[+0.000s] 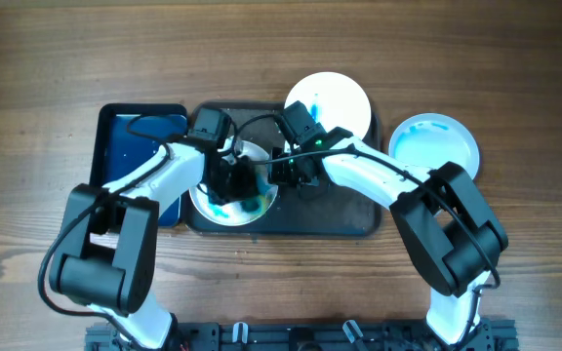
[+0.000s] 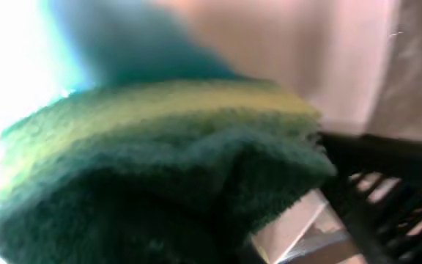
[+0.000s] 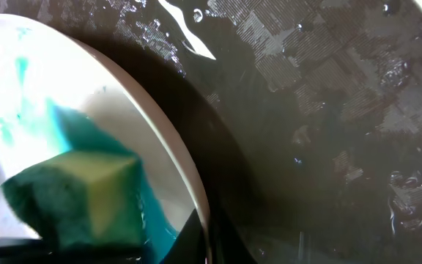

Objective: Clean dirty plates on tray and stack at the side
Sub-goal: 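Scrub the second plate with the sponge in the left gripper, then lift the second plate with the right gripper and stack it on the first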

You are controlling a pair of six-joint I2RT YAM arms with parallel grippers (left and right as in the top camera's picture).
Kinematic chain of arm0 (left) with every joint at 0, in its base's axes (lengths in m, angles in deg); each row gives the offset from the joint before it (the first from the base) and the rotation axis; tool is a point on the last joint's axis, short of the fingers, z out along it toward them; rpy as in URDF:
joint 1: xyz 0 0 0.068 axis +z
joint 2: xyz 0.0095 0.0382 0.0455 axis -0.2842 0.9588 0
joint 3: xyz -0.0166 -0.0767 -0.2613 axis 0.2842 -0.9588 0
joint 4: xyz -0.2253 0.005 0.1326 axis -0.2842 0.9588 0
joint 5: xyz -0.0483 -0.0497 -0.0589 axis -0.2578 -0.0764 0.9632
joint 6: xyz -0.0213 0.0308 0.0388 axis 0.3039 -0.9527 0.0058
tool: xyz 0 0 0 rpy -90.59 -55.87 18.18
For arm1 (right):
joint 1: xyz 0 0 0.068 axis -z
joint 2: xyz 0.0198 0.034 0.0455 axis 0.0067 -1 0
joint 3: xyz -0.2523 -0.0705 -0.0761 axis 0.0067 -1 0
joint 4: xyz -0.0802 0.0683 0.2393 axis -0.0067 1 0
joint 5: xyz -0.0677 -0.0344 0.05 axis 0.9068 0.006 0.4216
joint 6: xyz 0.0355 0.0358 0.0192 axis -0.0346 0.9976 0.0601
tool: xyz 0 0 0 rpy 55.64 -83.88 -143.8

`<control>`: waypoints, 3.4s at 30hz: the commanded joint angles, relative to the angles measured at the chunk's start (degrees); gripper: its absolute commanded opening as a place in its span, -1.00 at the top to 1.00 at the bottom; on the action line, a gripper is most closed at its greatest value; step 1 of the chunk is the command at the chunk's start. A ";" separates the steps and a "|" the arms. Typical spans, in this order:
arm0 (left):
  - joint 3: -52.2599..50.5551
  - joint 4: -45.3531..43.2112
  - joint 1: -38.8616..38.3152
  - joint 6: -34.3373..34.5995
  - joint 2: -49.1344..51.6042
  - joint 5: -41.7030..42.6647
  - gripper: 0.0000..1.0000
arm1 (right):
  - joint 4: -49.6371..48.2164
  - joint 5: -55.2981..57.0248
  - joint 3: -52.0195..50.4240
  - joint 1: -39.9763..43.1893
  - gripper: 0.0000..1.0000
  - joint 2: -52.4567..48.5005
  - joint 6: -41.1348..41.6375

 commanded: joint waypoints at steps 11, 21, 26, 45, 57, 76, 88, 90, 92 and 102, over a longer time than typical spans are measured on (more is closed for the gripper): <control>22.40 20.09 17.42 0.94 -4.83 -10.16 0.92 | 1.44 0.33 0.28 0.33 0.91 2.45 -4.57; 21.62 23.43 16.85 -0.31 -6.49 -10.19 0.92 | 12.79 31.54 0.28 -4.72 0.92 19.47 -13.94; 21.62 23.43 15.67 -0.28 -6.49 -10.19 0.92 | 19.10 53.33 0.28 -11.43 0.92 24.61 -14.84; 21.62 23.21 14.69 0.13 -6.49 -10.19 0.92 | 14.03 103.03 0.28 -32.59 0.92 25.09 -33.07; 21.62 23.04 14.69 0.15 -6.49 -10.16 0.92 | 16.92 74.23 0.13 -31.30 0.92 25.16 -15.06; 21.62 22.51 11.32 0.37 -6.51 -12.15 0.92 | 24.11 11.06 -3.10 47.87 0.91 36.17 -11.50; 21.62 22.45 10.93 0.35 -6.49 -12.15 0.92 | 23.45 17.90 -3.91 51.82 0.90 13.03 -11.43; 21.62 22.53 10.93 0.35 -6.49 -12.15 0.92 | 23.76 19.56 -3.91 51.82 0.91 12.63 -11.23; 21.62 22.60 10.93 0.35 -6.49 -12.13 0.92 | 24.57 20.02 -3.91 51.82 0.91 12.87 -11.32; 21.62 22.18 10.93 0.35 -6.51 -12.15 0.92 | 32.74 19.96 -3.06 51.80 0.66 13.81 -14.73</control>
